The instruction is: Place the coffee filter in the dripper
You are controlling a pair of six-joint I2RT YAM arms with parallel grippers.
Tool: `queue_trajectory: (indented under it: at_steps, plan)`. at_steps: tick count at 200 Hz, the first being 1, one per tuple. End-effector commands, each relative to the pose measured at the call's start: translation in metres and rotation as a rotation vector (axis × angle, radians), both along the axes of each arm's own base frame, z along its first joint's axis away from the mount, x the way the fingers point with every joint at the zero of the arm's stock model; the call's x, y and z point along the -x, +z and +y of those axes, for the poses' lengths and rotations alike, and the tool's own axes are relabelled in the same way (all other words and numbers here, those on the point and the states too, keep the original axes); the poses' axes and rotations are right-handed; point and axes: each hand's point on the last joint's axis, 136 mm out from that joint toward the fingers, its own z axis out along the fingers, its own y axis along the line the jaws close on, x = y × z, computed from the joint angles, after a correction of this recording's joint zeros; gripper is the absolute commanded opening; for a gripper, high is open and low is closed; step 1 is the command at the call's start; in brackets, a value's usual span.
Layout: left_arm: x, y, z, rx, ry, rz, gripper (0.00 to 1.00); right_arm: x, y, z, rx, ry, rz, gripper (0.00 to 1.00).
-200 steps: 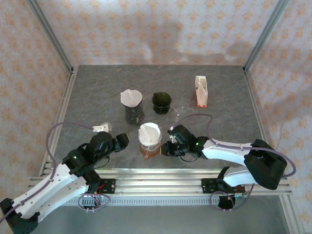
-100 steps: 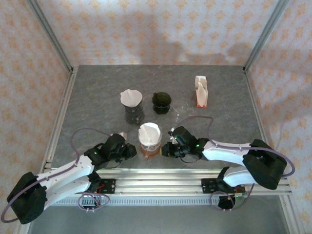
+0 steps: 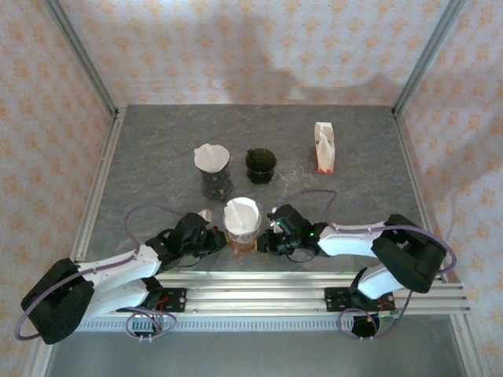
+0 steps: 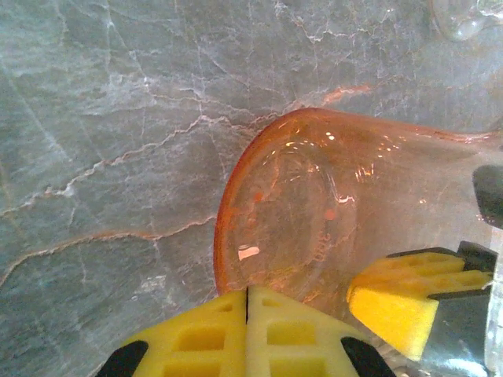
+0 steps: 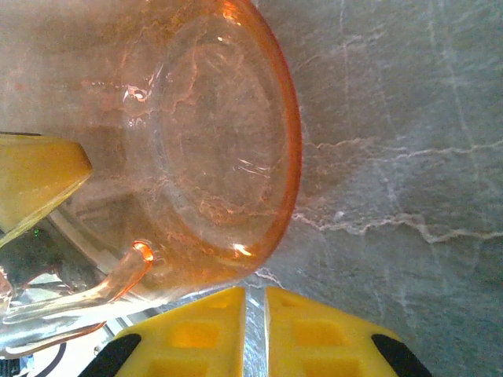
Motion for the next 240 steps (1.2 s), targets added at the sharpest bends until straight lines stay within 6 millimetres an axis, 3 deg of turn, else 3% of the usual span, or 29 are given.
queue_trajectory:
  at_steps: [1, 67, 153, 240]
  plan:
    - [-0.006, 0.001, 0.000, 0.041, 0.029, -0.012, 0.00, -0.015, 0.016, 0.014, -0.056, -0.010, -0.042, 0.14]
    - [-0.020, 0.008, 0.006, 0.048, 0.083, -0.043, 0.00, -0.035, 0.020, 0.025, -0.067, -0.029, -0.071, 0.13]
    - [-0.040, 0.007, 0.032, -0.013, 0.142, -0.040, 0.00, -0.067, 0.024, 0.043, -0.079, -0.046, -0.095, 0.13]
    - [-0.058, 0.008, 0.036, -0.016, 0.152, -0.039, 0.00, -0.087, 0.024, 0.054, -0.078, -0.056, -0.101, 0.13]
